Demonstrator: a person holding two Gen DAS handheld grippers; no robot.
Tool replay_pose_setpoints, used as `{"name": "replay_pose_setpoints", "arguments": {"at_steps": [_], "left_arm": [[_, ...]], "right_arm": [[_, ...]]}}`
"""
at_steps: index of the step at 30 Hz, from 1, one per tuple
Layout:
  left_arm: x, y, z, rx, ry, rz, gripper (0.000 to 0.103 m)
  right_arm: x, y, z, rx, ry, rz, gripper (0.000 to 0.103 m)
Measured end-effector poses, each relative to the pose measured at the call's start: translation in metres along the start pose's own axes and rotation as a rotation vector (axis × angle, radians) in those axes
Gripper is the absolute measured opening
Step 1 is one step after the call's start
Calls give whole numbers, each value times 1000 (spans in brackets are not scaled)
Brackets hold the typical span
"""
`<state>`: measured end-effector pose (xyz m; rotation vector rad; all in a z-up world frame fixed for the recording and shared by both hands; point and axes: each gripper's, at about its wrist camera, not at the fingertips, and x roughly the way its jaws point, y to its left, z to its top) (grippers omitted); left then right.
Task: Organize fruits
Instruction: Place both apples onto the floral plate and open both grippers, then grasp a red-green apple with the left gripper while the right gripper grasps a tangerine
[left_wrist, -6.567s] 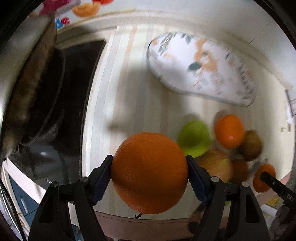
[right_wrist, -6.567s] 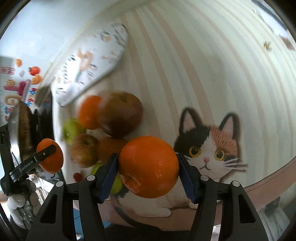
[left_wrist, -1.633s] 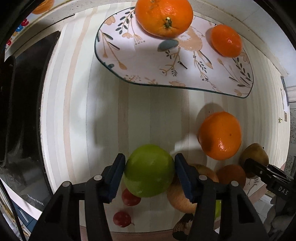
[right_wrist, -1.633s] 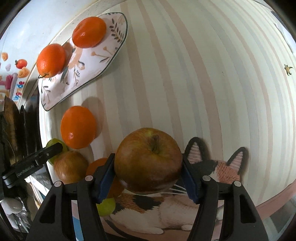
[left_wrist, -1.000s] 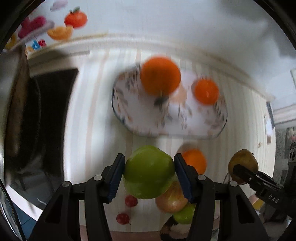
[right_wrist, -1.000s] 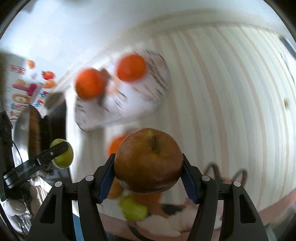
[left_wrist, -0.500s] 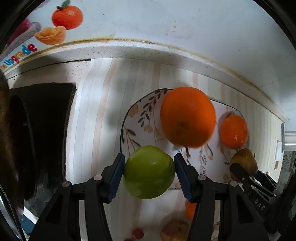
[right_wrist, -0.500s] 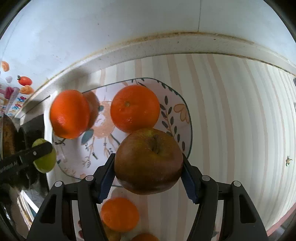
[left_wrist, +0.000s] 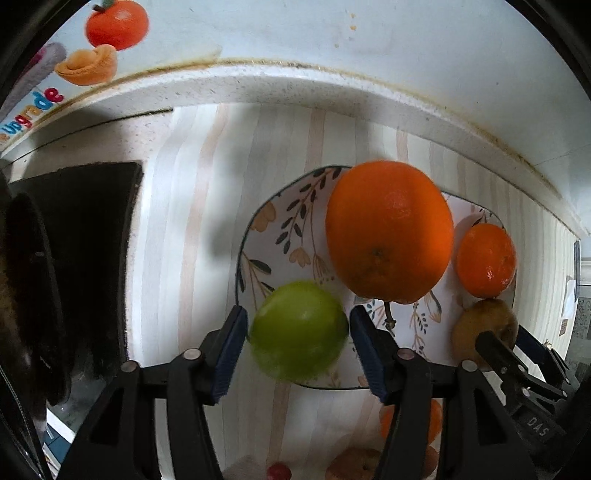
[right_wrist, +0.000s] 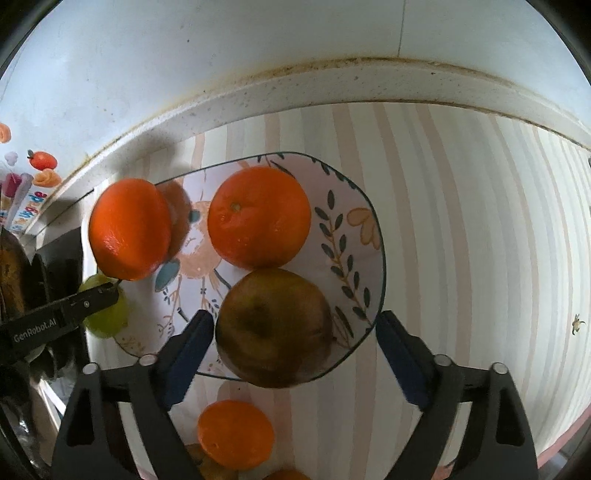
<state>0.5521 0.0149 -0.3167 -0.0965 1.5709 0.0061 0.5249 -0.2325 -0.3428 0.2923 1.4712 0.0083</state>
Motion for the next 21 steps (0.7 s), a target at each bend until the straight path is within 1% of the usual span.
{"name": "replay_pose_setpoints", "arguments": {"at_steps": [1, 3, 6, 10, 13, 16, 19, 21], "left_arm": [[-3, 2, -1, 3, -5, 1, 74], [-8, 1, -3, 7, -19, 26, 83], [-19, 2, -11, 18, -40, 38, 84], [-34, 9, -25, 18, -68, 34, 84], [-50, 8, -42, 13, -105, 38, 84], [-66, 0, -58, 21, -147, 39, 84], [-85, 0, -82, 27, -179, 22, 84], [-102, 2, -96, 36, -210, 26, 84]], "right_arm": [[-2, 0, 0, 3, 0, -6, 94], [-9, 1, 0, 2, -7, -16, 94], [-20, 1, -5, -3, -14, -28, 96], [-42, 5, -17, -27, -36, -47, 96], [-61, 9, -30, -45, -64, -54, 96], [-80, 13, -44, -58, -91, -61, 96], [-100, 19, -62, -70, -120, -64, 96], [-113, 23, -71, -80, -141, -74, 96]]}}
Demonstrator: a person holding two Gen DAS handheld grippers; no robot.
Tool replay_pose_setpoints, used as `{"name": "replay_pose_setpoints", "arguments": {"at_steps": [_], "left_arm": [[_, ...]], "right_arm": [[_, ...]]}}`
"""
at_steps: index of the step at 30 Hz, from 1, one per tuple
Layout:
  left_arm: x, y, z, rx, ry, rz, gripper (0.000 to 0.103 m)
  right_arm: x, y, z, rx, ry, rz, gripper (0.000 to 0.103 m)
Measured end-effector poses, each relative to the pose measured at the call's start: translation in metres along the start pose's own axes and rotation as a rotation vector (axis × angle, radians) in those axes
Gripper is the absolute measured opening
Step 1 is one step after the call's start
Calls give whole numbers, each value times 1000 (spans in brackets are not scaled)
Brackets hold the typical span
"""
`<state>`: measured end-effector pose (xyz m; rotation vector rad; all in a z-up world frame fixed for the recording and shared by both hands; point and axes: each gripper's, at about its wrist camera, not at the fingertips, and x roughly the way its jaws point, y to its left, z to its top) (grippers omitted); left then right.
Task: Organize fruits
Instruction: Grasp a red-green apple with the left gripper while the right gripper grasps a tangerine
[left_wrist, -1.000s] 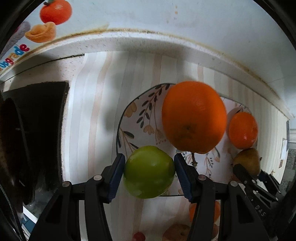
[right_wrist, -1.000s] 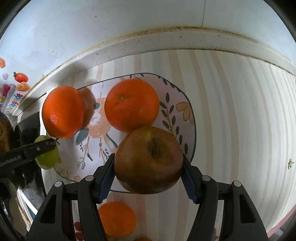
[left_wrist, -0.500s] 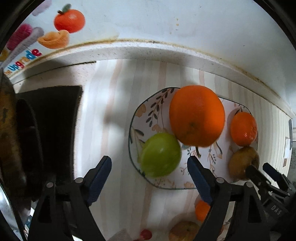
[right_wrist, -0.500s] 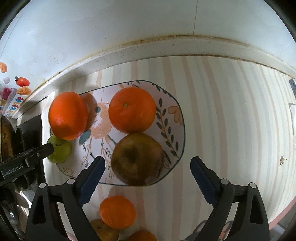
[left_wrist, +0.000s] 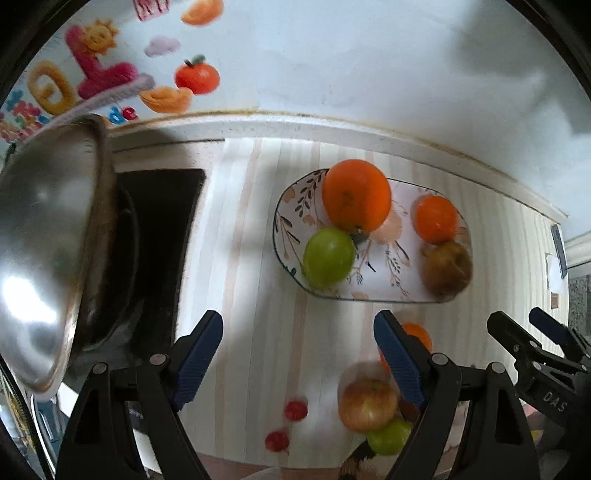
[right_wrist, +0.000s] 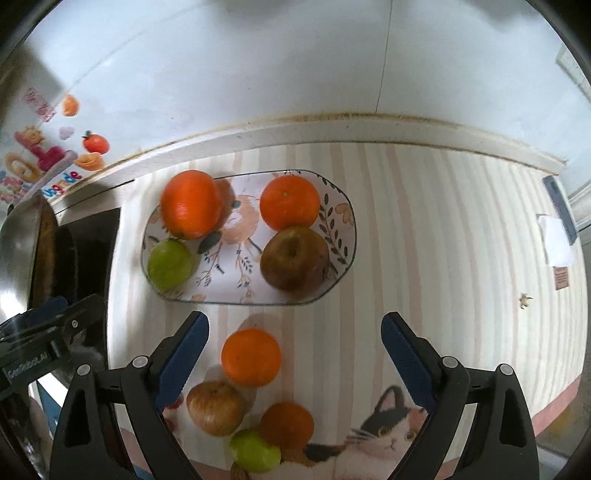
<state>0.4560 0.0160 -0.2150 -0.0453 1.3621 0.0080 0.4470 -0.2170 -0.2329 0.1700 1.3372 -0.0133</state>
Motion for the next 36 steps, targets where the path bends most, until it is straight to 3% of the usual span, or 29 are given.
{"name": "replay_pose_setpoints", "arguments": {"at_steps": [6, 23, 30, 36], "left_arm": [[-48, -3, -25, 27, -99, 3, 84], [-141, -14, -79, 81, -263, -39, 84], [-154, -13, -85, 72, -279, -60, 84], [-137, -16, -83, 71, -245, -58, 85]], "right_arm": [[-43, 10, -23, -21, -64, -13, 96], [-154, 22, -73, -36, -219, 22, 96], [-173, 19, -82, -20, -247, 43, 96], [-162, 13, -83, -1, -222, 61, 99]]}}
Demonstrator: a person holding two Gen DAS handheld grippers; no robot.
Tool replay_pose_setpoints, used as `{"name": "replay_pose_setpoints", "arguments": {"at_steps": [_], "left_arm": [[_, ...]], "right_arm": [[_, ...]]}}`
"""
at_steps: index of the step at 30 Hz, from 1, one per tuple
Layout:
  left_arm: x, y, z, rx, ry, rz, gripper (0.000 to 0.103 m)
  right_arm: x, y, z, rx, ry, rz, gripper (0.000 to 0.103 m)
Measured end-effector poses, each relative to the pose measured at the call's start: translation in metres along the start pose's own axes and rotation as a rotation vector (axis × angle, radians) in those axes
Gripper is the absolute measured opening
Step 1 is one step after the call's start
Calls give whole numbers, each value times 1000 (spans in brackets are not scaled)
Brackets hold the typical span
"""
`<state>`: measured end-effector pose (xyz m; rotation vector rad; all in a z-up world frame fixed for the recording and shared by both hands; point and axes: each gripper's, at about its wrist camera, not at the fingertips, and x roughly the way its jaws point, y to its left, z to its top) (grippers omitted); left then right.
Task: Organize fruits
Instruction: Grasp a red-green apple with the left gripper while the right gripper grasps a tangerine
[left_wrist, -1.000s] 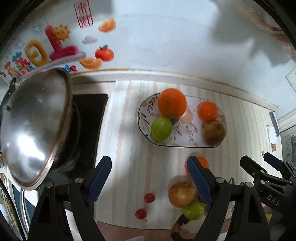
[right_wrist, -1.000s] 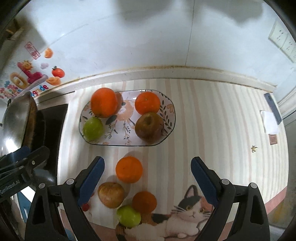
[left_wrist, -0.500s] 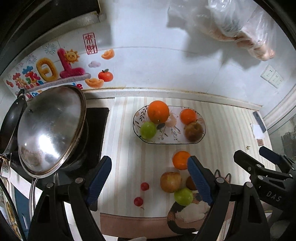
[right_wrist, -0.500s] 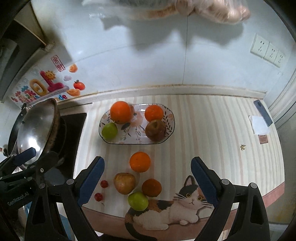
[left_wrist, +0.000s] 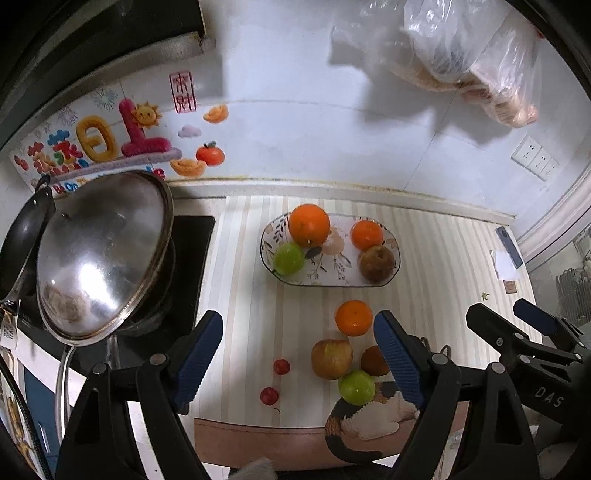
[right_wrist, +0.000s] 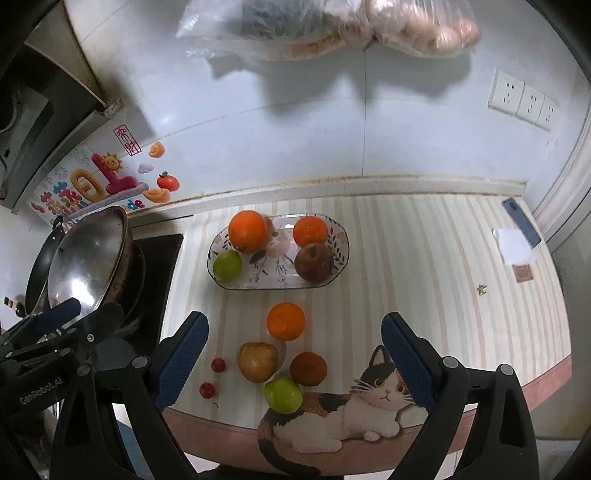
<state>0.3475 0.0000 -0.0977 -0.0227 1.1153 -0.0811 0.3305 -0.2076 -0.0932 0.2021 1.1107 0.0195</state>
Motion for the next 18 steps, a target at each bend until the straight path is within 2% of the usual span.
{"name": "replay_pose_setpoints", "arguments": {"at_steps": [1, 2, 5, 8, 13, 18], "left_arm": [[6, -1, -1, 5, 12, 1, 95], [12, -2, -1, 10, 23, 6, 99], [37, -5, -7, 20, 57, 34, 99], [70, -2, -13, 6, 135, 38, 99], [125, 6, -28, -51, 299, 20, 99], [160, 3, -41, -60, 391, 11, 99]], "right_arm": [[6, -3, -1, 7, 12, 4, 99], [14, -6, -2, 15, 29, 8, 99], [46, -19, -7, 47, 95, 21, 99], [89, -33, -18, 87, 188, 50, 99], [173, -60, -49, 228, 379, 156, 98], [228, -66, -78, 291, 499, 225, 84]]}}
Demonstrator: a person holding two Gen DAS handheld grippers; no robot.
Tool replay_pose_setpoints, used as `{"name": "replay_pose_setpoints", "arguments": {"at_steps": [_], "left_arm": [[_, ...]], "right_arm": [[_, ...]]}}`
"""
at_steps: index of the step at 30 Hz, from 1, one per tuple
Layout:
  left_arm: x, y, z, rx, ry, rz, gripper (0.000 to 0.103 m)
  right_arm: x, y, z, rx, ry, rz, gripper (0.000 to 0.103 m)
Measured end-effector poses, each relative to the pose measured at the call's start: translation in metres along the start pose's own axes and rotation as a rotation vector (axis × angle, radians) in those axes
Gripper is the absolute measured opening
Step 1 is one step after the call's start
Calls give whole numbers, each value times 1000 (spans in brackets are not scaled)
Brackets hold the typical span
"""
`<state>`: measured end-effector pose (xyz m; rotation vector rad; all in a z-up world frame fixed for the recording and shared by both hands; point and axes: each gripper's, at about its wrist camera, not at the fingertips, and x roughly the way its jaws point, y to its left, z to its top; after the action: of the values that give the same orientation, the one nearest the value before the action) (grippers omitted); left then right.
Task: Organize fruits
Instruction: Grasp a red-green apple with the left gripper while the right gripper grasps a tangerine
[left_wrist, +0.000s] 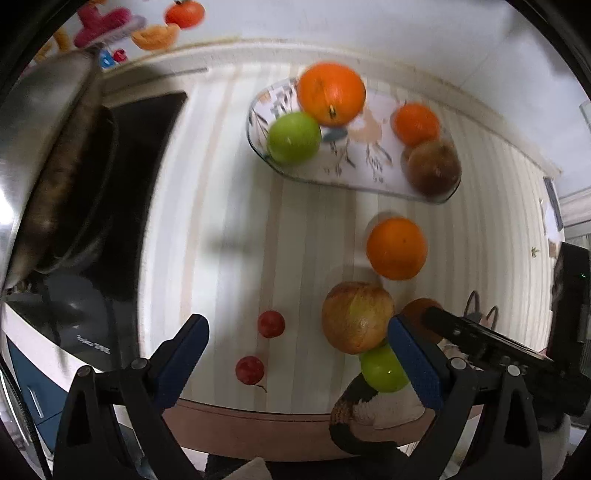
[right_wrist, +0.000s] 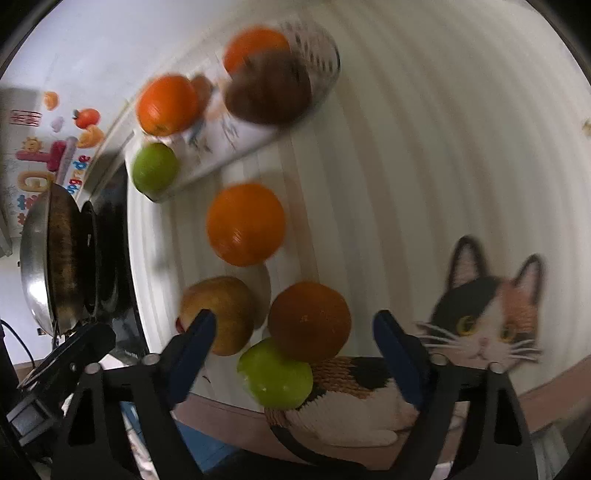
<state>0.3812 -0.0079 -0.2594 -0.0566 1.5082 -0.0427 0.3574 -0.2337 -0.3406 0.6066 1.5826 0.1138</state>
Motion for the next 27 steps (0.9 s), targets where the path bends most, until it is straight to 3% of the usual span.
{"name": "replay_pose_setpoints", "arguments": {"at_steps": [2, 3, 4, 14, 15, 16, 17, 22, 27], "left_arm": [[11, -3, 2, 2, 33, -9, 99], [17, -5, 2, 0, 51, -19, 99], [23, -6, 5, 1, 67, -28, 99], [80, -49, 8, 105, 184, -34, 99], [84, -52, 8, 113, 176, -33, 91], [85, -54, 9, 118, 166, -32, 71], [86, -55, 9, 124, 153, -33, 64], [77, -47, 5, 121, 102, 23, 64], [82, -31, 3, 86, 115, 20, 64]], "right_arm": [[15, -4, 0, 7, 34, 10, 73], [23, -7, 0, 8, 54, 6, 61], [26, -8, -3, 10, 57, 4, 59], [5, -32, -10, -27, 8, -107, 59], [6, -33, -10, -27, 8, -109, 59], [6, -34, -10, -27, 7, -105, 59], [5, -36, -8, -28, 5, -105, 59], [2, -29, -11, -66, -3, -124, 59], [8, -21, -11, -98, 2, -141, 60]]}}
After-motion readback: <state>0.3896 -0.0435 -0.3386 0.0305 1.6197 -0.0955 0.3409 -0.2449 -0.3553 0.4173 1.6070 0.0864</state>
